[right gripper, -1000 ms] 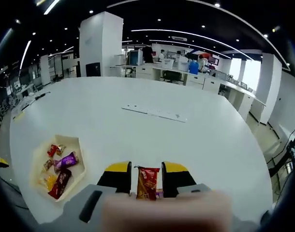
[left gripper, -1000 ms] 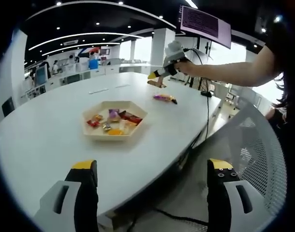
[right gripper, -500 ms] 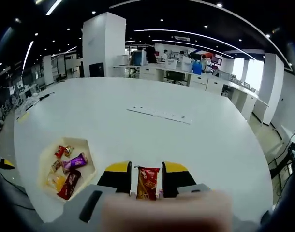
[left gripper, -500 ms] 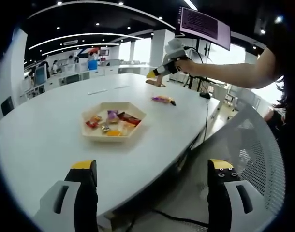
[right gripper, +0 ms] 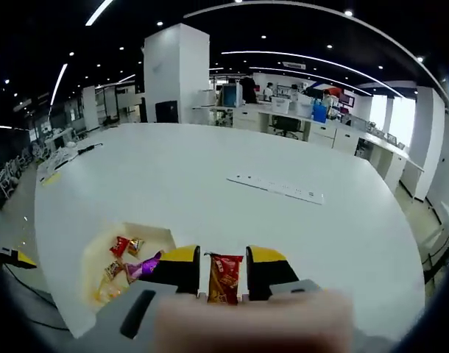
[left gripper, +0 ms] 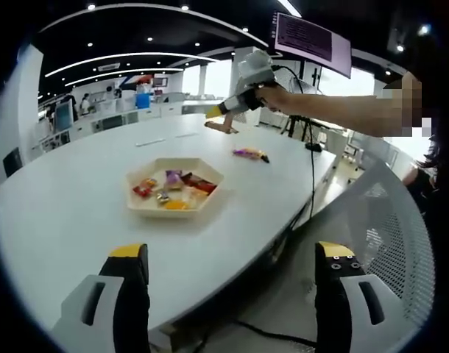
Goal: Place the target food into the container with the food tongs after gripping and lifting it, then release it inside without dropping or visibly crushing the food.
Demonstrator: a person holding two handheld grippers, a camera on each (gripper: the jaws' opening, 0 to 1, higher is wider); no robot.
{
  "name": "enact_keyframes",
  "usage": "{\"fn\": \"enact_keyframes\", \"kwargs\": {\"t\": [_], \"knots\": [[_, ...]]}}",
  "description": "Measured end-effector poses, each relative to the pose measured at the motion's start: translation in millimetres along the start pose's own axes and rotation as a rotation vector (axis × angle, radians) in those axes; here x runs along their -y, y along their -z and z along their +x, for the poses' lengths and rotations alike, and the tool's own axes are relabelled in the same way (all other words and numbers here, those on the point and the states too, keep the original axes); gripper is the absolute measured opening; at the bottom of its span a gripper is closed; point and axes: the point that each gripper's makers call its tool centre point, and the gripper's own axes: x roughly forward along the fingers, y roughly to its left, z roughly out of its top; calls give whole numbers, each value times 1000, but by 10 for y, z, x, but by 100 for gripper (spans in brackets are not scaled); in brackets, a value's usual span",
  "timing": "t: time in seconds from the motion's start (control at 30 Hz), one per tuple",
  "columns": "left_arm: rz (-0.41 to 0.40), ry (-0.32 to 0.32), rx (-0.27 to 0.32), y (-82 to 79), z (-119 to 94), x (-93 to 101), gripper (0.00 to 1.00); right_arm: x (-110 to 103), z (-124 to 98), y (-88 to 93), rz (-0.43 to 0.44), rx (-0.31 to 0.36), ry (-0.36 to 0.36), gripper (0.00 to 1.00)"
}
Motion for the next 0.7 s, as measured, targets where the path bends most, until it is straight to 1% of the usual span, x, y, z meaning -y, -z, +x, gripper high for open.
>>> {"fn": "enact_keyframes", "kwargs": {"t": [0.07,0.13,0.3,0.47,0.7], "knots": [[0,-1,-1,1,-1,1,90,-103,18,-40,-7,5,-20,23],[0,0,1,-5,-2,0,90,-250,45,-103,-23,13,-46,23],[2,0,4,-10,-4,3,90,-498,95,-227,-35,32,-92,23],[-1,-3,7,-16,-6,-1,90,-684,134,-302,-33,45,-130,23],[3,-4,7,-17,-8,-3,90,-869,184,-389,-47,51,-167,23]]}}
